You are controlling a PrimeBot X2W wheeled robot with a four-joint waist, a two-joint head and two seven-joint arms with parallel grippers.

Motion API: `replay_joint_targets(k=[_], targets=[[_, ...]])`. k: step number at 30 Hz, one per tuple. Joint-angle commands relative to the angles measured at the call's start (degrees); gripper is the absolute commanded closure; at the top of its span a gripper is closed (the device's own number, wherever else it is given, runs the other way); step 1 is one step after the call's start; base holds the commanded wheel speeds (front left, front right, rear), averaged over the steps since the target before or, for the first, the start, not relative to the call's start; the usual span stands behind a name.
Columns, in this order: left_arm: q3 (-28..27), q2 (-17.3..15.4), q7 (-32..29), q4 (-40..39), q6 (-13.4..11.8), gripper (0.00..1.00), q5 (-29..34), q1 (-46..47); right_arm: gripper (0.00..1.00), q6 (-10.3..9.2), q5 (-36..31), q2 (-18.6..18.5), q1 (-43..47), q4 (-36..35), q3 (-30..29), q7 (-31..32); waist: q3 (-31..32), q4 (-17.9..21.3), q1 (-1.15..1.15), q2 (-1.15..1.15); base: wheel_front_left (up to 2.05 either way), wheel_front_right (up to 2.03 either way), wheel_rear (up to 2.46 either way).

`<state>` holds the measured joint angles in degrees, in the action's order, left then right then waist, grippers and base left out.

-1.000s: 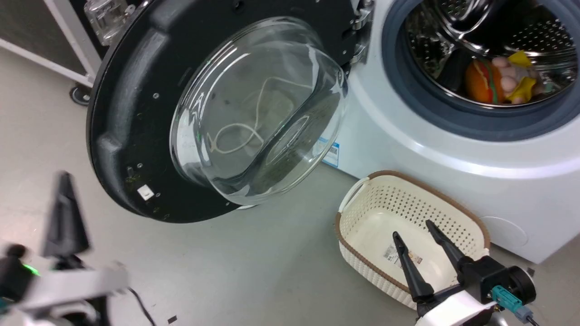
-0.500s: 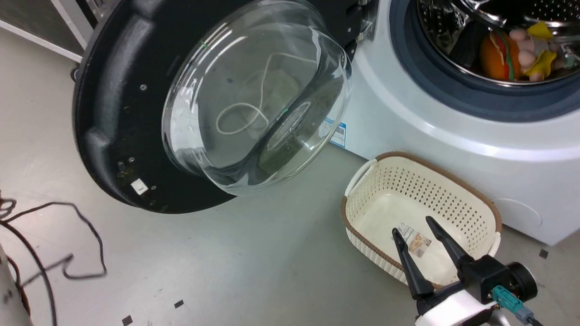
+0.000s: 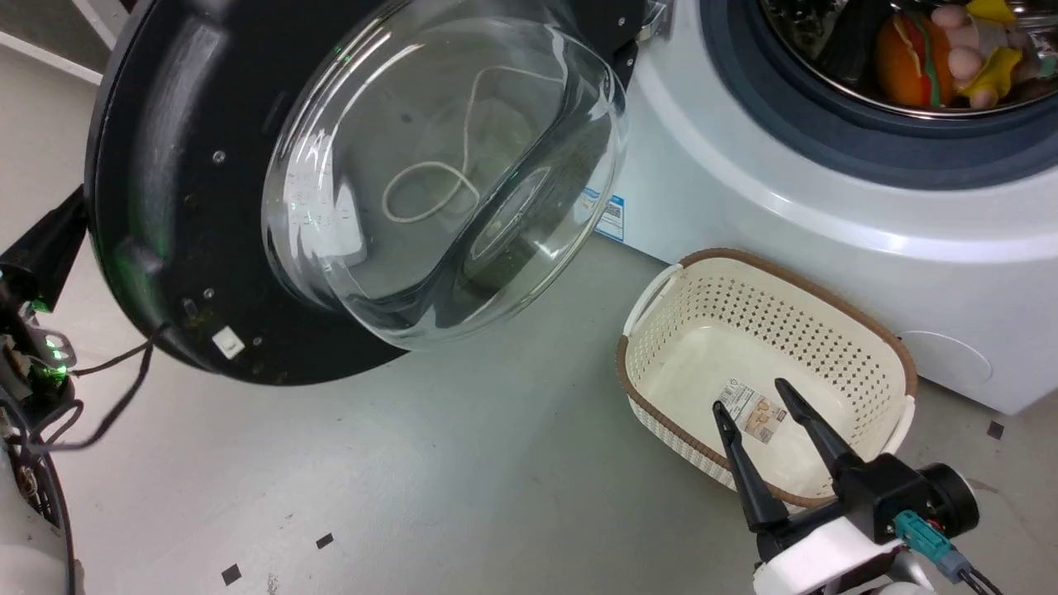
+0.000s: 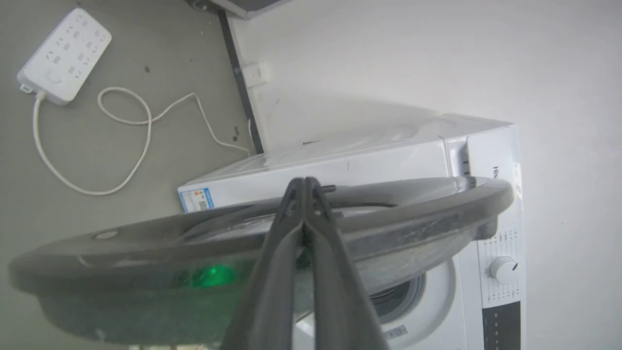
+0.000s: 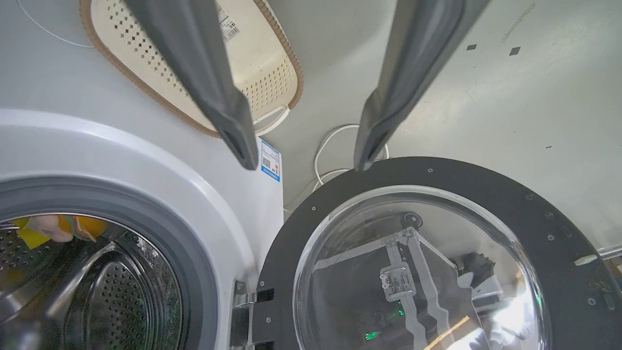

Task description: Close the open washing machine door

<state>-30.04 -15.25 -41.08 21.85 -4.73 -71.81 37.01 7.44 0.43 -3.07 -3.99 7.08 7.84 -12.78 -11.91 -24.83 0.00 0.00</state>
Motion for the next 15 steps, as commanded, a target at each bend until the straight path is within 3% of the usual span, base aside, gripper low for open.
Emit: replay_joint_targets(k=[1, 6, 15], targets=[[0.74, 0.53, -1.90, -0.68, 0.88, 1.00, -0.91, -0.70, 0.00, 0.05, -0.39, -0.25, -0.68, 0.10, -0.02, -0.19, -0.07, 0.31, 0.00, 0.00, 0.00, 0.00, 0.00], [1.43, 1.66, -8.09, -3.61, 2.33, 1.00, -4.50, -3.57, 0.00, 0.05, -0.09, -0.18, -0.60, 0.56, -0.98, -0.28, 0.72, 1.06, 0.00, 0.00, 0.00, 0.00, 0.00], [3.40, 5.81, -16.94, -12.97, 0.76, 1.00, -8.53, -13.21, 0.00, 0.05, 0.15, 0.09, 0.47, 2.30, -4.18, -1.05, 5.49, 2.45, 0.00, 0.00, 0.00, 0.00, 0.00]])
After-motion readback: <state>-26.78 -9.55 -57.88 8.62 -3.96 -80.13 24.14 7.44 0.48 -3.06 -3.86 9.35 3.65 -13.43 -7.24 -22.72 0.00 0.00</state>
